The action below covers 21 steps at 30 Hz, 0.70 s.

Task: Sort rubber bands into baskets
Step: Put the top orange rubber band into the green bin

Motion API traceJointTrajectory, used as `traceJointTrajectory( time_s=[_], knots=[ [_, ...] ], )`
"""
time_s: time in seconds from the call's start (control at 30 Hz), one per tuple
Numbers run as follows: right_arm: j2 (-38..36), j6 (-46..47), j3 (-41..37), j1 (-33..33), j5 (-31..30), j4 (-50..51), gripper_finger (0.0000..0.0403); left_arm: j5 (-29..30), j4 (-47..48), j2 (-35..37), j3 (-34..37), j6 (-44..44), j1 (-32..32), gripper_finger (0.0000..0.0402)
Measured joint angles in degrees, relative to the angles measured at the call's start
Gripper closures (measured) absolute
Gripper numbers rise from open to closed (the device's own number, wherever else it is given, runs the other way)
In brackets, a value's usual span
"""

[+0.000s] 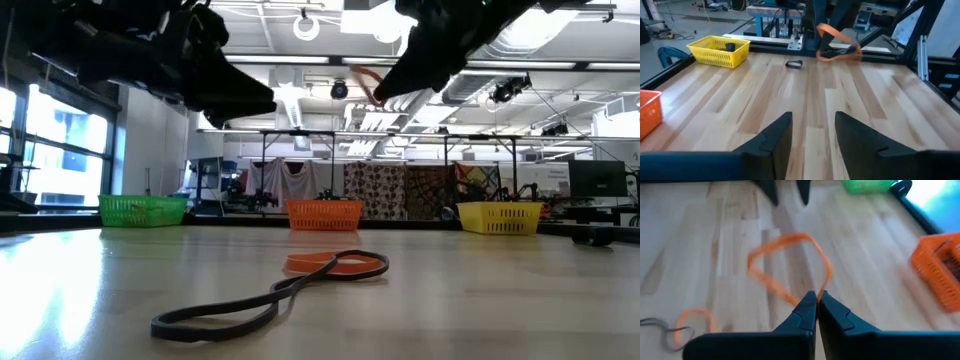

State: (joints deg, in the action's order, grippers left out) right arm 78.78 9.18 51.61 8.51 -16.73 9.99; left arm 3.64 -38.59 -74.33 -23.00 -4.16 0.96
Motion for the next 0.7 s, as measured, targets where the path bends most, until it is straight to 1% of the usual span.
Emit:
traceJointTrajectory(
  time_s=[0.13,0.3,0.47,0.63,0.7],
  knots=[
    [0.0,-1.7,0.1,1.1,-3.6,-2.2,0.0402,0.0,0.0,-3.7,-3.4,-0.3,0.6,0.0236],
    [0.0,-1.8,0.1,1.9,-4.3,-3.0,0.0402,0.2,-0.2,-9.5,-8.4,-1.6,0.7,0.0214],
    [0.0,-2.0,0.1,2.5,-5.8,-2.9,0.0403,0.9,-0.4,-14.8,-13.5,-2.3,0.9,0.0203],
    [0.0,-2.2,0.1,2.5,-6.7,-2.4,0.0403,0.8,-0.1,-18.2,-16.9,-2.3,2.0,0.0197],
    [0.0,-2.2,0.1,2.5,-6.8,-2.3,0.0403,-0.3,-0.4,-19.2,-18.1,-2.3,2.3,0.0196]
  ],
)
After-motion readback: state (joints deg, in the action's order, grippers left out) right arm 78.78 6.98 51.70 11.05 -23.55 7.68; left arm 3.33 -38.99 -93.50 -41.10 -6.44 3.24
